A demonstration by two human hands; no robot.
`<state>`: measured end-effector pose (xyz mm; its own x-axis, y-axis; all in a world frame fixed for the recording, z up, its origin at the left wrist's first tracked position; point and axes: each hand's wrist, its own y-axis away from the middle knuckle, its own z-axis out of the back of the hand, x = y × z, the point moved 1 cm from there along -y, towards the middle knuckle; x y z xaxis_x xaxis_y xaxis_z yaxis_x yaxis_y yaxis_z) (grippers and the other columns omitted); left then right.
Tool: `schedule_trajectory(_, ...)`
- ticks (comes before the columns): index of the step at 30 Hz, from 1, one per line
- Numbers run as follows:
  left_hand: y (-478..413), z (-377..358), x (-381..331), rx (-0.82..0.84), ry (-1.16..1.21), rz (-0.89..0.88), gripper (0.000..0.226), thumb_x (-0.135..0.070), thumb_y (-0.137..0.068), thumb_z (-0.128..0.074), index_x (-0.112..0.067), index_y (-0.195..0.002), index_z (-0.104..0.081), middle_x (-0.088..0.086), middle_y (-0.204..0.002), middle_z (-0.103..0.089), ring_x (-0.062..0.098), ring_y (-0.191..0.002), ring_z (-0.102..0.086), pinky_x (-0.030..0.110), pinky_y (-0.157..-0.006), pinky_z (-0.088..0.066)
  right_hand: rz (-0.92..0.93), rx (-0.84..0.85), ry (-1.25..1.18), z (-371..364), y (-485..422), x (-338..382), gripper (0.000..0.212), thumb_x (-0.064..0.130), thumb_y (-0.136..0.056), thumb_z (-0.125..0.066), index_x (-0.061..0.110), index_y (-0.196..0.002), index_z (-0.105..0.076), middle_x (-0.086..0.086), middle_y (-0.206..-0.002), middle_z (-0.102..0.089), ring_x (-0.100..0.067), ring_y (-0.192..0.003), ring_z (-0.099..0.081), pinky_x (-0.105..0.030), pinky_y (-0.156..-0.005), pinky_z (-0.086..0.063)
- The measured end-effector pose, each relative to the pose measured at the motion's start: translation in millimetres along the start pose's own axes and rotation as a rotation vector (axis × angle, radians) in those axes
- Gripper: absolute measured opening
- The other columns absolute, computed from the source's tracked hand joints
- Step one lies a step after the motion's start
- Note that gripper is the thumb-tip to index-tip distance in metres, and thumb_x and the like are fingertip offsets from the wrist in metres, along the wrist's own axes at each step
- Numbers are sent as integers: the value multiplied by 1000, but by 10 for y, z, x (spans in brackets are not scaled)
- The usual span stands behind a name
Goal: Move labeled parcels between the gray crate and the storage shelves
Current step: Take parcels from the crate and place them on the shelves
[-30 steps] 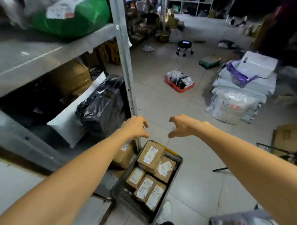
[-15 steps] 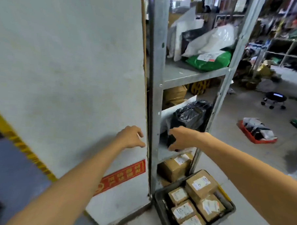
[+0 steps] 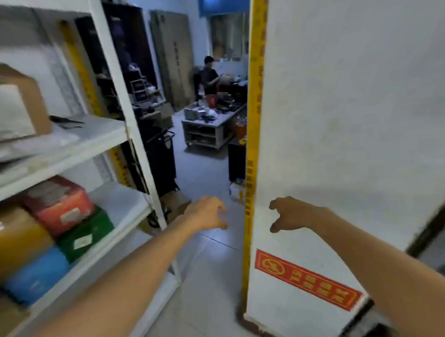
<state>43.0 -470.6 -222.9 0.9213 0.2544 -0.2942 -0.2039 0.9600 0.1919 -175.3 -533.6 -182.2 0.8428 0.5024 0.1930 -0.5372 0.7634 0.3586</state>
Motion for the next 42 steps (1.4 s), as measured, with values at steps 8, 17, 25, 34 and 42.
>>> schedule_trajectory(8,1963,647,1768,-157,-42,541,46,-41,-80,-70,-25,-123,-63,1,-122,-64,24,-110,-60,31,-88,-51,643,28,173,-213,-272,2438,20,31,-82,-70,21,-92,-56,-3,-94,-59,-22,-87,-59,-26,-68,-50)
schedule_trajectory(17,4218,787,2538,-376,21,1012,47,-41,-76,-70,-33,-121,-61,3,-118,-64,25,-108,-61,31,-85,-49,1118,42,372,-566,656,4651,64,36,-83,-71,9,-135,-47,-11,-133,-52,-27,-118,-54,-41,-97,-47)
schedule_trajectory(25,5532,998,2997,-490,36,1272,41,-37,-79,-72,-27,-118,-65,2,-120,-65,25,-106,-62,33,-84,-54,1450,28,455,-843,1509,6117,71,39,-82,-69,13,-142,-41,-7,-141,-47,-25,-123,-49,-38,-100,-45)
schedule_trajectory(34,6455,990,3466,-596,95,1546,47,-40,-77,-75,-27,-120,-64,0,-122,-63,22,-105,-63,33,-87,-53,1712,56,523,-1213,1992,7199,53,37,-80,-68,14,-124,-50,-7,-118,-53,-23,-104,-54,-40,-88,-50)
schedule_trajectory(42,6808,1054,3698,-662,86,1692,45,-38,-78,-75,-25,-119,-63,2,-120,-63,20,-101,-62,33,-85,-54,1875,63,499,-1389,2111,7841,60,41,-80,-69,15,-129,-48,-7,-126,-53,-25,-108,-55,-43,-92,-50)
